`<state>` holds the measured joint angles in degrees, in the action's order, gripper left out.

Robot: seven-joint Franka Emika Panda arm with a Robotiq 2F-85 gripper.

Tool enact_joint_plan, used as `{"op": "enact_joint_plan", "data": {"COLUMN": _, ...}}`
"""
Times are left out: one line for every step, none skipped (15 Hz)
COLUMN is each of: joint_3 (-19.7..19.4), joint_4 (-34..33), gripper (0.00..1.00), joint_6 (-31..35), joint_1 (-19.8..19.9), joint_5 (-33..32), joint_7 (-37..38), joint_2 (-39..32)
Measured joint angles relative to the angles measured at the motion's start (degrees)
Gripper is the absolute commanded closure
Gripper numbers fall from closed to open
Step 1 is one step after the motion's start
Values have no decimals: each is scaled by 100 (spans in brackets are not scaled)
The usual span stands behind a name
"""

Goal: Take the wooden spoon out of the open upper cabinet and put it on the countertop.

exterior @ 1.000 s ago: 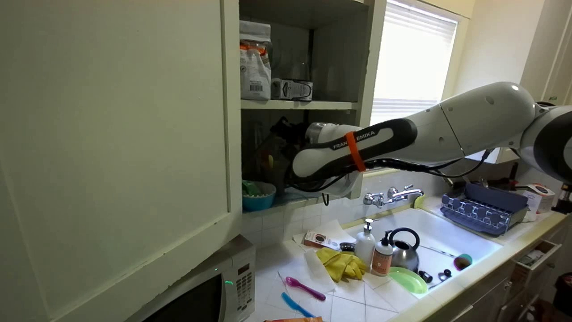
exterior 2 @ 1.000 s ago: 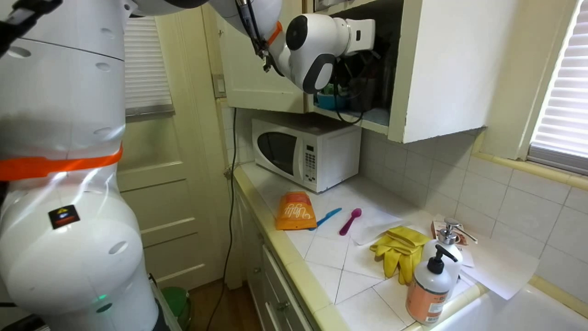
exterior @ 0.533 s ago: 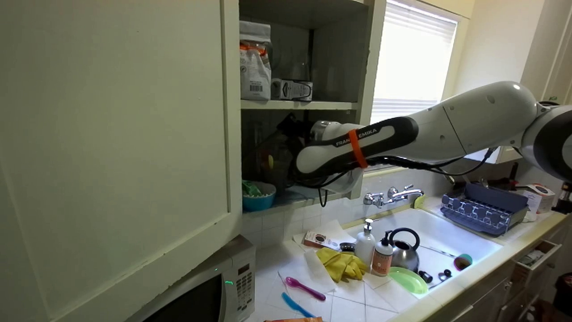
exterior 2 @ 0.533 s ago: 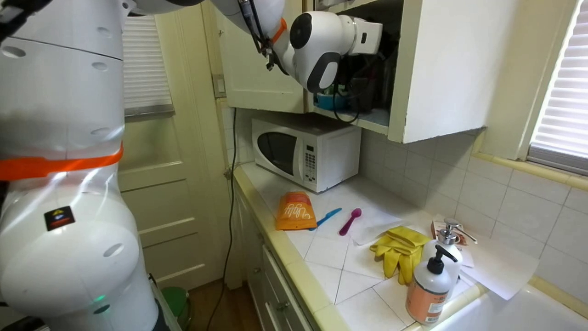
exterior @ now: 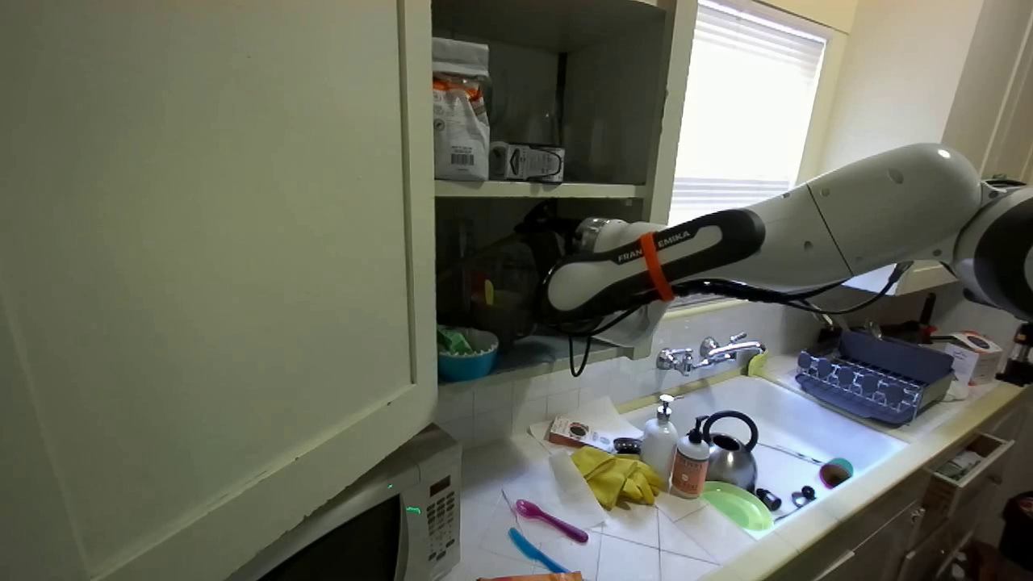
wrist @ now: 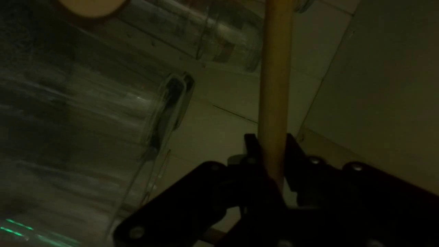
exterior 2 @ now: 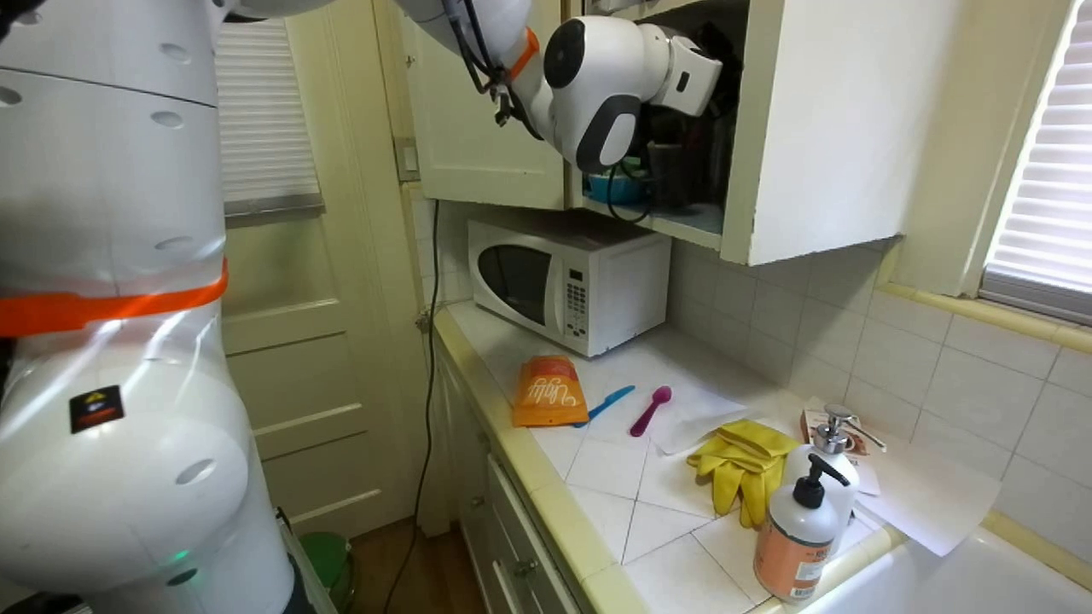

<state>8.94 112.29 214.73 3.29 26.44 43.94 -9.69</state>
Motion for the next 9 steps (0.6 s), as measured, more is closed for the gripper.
{"op": "enact_joint_plan", "data": {"joint_3": 12, "joint_4": 57, "gripper": 95, "joint_6": 0, "joint_1": 33, "joint_5": -33, "joint_7": 190, "joint_2": 24}}
{"op": "enact_joint_plan", "data": {"joint_3": 25, "joint_4": 109, "gripper": 95, "joint_6": 0, "joint_1": 65, "joint_5": -77, "joint_7": 382, "joint_2": 42}}
{"op": "enact_joint_plan", "data": {"joint_3": 36, "joint_4": 160, "gripper": 95, "joint_6": 0, "joint_1": 92, "joint_5": -120, "joint_7": 568, "joint_2": 64}}
{"op": "enact_joint_plan", "data": {"joint_3": 48, "joint_4": 213, "gripper": 95, "joint_6": 0, "joint_1": 121, "joint_5": -158, "joint_7": 745, "joint_2": 90}}
{"op": "enact_joint_plan", "data": {"joint_3": 53, "joint_4": 252, "gripper": 95, "joint_6": 0, "joint_1": 141, "joint_5": -194, "joint_7": 896, "joint_2": 112}}
{"op": "enact_joint_plan", "data": {"joint_3": 56, "joint_4": 290, "gripper": 95, "joint_6": 0, "joint_1": 160, "joint_5": -230, "joint_7": 1036, "joint_2": 137}}
{"op": "enact_joint_plan", "data": {"joint_3": 61, "joint_4": 336, "gripper": 95, "joint_6": 0, "joint_1": 186, "joint_5": -284, "joint_7": 1186, "joint_2": 167}}
{"op": "enact_joint_plan", "data": {"joint_3": 68, "joint_4": 379, "gripper": 95, "joint_6": 0, "joint_1": 217, "joint_5": -347, "joint_7": 1342, "joint_2": 196}}
{"op": "enact_joint_plan", "data": {"joint_3": 73, "joint_4": 411, "gripper": 95, "joint_6": 1, "joint_1": 245, "joint_5": -417, "joint_7": 1495, "joint_2": 222}}
